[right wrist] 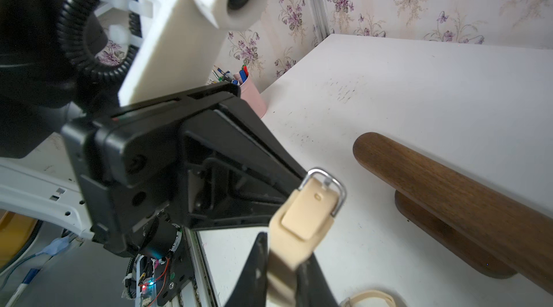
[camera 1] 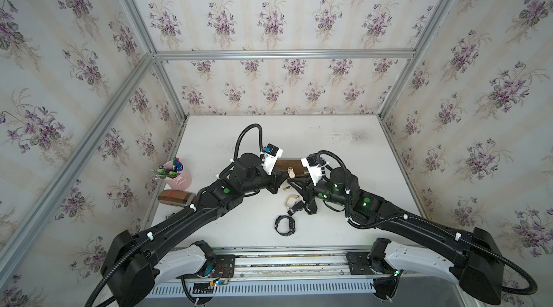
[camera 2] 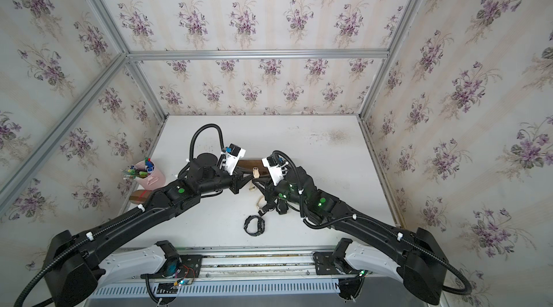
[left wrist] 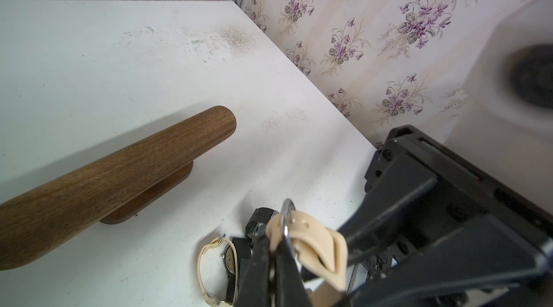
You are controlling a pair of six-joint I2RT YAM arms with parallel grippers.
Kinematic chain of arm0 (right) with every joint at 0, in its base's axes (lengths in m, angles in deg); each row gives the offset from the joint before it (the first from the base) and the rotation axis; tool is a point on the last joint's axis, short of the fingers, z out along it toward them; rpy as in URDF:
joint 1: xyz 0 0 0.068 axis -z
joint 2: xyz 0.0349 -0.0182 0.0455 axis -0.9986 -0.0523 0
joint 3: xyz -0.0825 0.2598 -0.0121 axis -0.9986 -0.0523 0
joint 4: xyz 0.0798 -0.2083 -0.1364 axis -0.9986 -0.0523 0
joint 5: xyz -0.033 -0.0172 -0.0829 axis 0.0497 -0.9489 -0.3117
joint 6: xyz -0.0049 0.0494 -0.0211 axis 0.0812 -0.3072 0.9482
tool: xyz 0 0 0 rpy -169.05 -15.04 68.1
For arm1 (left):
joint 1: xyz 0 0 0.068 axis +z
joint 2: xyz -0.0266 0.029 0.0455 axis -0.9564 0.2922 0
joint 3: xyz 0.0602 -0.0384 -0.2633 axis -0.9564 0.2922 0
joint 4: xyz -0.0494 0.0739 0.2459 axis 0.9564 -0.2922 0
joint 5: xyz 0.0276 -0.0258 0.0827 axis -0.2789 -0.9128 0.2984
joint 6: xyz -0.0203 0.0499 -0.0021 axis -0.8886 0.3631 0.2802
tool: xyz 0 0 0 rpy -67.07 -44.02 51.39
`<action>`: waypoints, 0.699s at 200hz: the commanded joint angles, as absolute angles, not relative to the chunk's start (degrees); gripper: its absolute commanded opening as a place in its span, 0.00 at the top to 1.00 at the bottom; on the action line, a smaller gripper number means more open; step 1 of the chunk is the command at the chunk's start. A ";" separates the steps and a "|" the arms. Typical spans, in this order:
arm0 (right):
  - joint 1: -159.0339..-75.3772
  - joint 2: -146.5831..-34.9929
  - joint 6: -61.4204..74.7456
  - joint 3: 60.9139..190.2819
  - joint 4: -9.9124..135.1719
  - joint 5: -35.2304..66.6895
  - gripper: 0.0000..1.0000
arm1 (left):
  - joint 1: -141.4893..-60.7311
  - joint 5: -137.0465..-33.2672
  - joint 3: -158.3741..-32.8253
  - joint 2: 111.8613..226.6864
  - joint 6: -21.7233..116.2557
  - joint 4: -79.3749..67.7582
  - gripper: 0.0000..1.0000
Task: Place watch on stand
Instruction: Pick up the watch at the center of the board.
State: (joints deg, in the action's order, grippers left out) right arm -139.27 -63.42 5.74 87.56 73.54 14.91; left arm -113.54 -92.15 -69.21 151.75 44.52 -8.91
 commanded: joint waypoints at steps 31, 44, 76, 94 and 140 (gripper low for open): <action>-139.52 -62.86 5.16 88.59 75.84 15.10 1.00 | -113.55 -93.77 -70.15 153.69 46.07 -10.16 0.98; -139.56 -62.83 5.00 88.57 75.83 14.48 1.00 | -113.59 -93.86 -70.22 153.86 46.33 -10.51 0.98; -139.54 -62.94 4.80 88.72 75.87 13.85 1.00 | -113.69 -93.80 -70.19 153.69 46.78 -11.04 0.98; -139.56 -62.86 4.69 88.66 75.90 13.57 1.00 | -113.70 -93.81 -70.07 153.64 46.98 -11.18 0.98; -139.56 -62.14 3.93 88.44 75.83 11.85 1.00 | -113.72 -92.96 -69.80 153.63 47.67 -12.00 0.90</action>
State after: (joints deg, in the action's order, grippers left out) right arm -139.45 -62.87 4.85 88.20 73.43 13.29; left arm -113.65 -94.01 -69.89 153.72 46.66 -11.05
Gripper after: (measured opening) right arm 0.049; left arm 0.065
